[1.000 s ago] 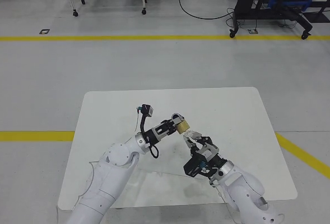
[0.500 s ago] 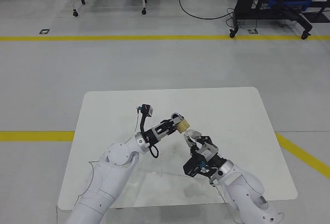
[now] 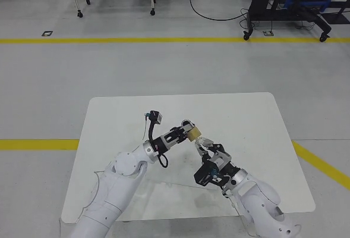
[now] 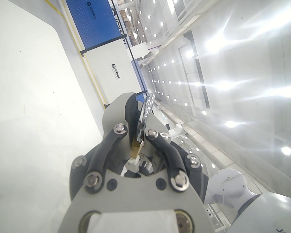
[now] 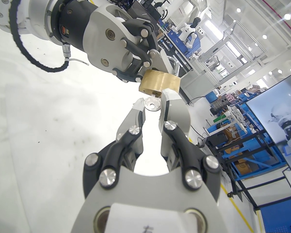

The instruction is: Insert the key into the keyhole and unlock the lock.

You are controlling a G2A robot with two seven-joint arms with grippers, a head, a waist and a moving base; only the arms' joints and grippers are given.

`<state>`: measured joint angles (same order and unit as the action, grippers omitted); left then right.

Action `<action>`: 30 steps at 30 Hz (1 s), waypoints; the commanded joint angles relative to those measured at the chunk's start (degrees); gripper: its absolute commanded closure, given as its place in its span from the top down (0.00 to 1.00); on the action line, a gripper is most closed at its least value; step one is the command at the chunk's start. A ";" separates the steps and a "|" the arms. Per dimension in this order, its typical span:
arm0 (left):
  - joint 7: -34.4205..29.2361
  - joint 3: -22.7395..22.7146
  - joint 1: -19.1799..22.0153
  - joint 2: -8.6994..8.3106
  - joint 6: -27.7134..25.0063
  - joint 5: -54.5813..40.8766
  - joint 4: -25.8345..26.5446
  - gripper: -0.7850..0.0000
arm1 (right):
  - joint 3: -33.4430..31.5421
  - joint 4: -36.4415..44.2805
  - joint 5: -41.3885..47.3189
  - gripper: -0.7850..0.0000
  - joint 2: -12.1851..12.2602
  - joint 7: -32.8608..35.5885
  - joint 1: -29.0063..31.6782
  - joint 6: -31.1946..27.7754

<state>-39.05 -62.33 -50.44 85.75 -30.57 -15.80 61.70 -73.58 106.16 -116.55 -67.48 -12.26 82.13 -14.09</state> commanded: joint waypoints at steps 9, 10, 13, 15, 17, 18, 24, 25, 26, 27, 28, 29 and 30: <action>4.04 0.35 0.34 0.08 7.99 1.01 -0.85 0.00 | 1.30 1.87 -10.43 0.31 0.21 1.54 1.55 5.28; 3.76 0.32 0.28 0.09 8.13 0.37 -0.52 0.00 | 1.43 1.96 -10.73 0.29 0.19 1.83 1.53 5.35; 3.01 -0.01 0.07 0.03 8.49 -0.93 -0.07 0.00 | 1.61 1.99 -10.96 0.28 0.15 2.39 1.34 5.34; 2.71 -0.28 -0.04 -0.01 8.76 -1.72 0.13 0.00 | 1.69 2.01 -11.21 0.29 0.14 2.60 1.29 5.29; 2.66 -0.49 -0.05 -0.07 9.03 -1.89 0.23 0.00 | 1.72 2.03 -11.89 0.30 0.15 2.70 1.31 5.42; 2.66 -0.53 -0.08 -0.09 9.16 -1.94 0.28 0.00 | 1.77 2.06 -12.56 0.30 0.18 2.79 1.37 5.51; 2.25 -0.41 -0.14 -0.16 9.92 -1.84 0.43 0.00 | 2.33 2.37 -16.01 0.29 0.17 4.34 1.59 6.52; 2.25 -0.42 -0.16 -0.18 9.94 -1.84 0.46 0.00 | 2.47 2.40 -16.29 0.20 0.15 4.52 1.54 6.60; 2.18 -0.42 -0.18 -0.18 9.93 -1.93 0.50 0.00 | 2.63 2.37 -16.58 0.05 0.13 4.65 1.49 6.69; 2.13 -0.45 -0.18 -0.20 9.92 -1.97 0.50 0.00 | 2.79 2.31 -16.77 0.00 0.10 4.78 1.43 6.76; 2.10 -0.47 -0.18 -0.21 9.92 -1.98 0.51 0.00 | 2.92 2.23 -16.94 0.00 0.07 4.92 1.35 6.85; 2.08 -0.48 -0.19 -0.22 9.93 -1.99 0.53 0.00 | 3.06 2.12 -17.13 0.00 0.05 5.04 1.25 6.89; 2.01 -0.47 -0.20 -0.24 10.08 -2.02 0.52 0.00 | 3.21 1.96 -17.33 0.00 0.02 5.23 1.15 6.87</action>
<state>-36.98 -62.80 -50.64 85.53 -20.61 -17.79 62.23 -70.50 108.28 -133.70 -67.44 -7.21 83.39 -7.22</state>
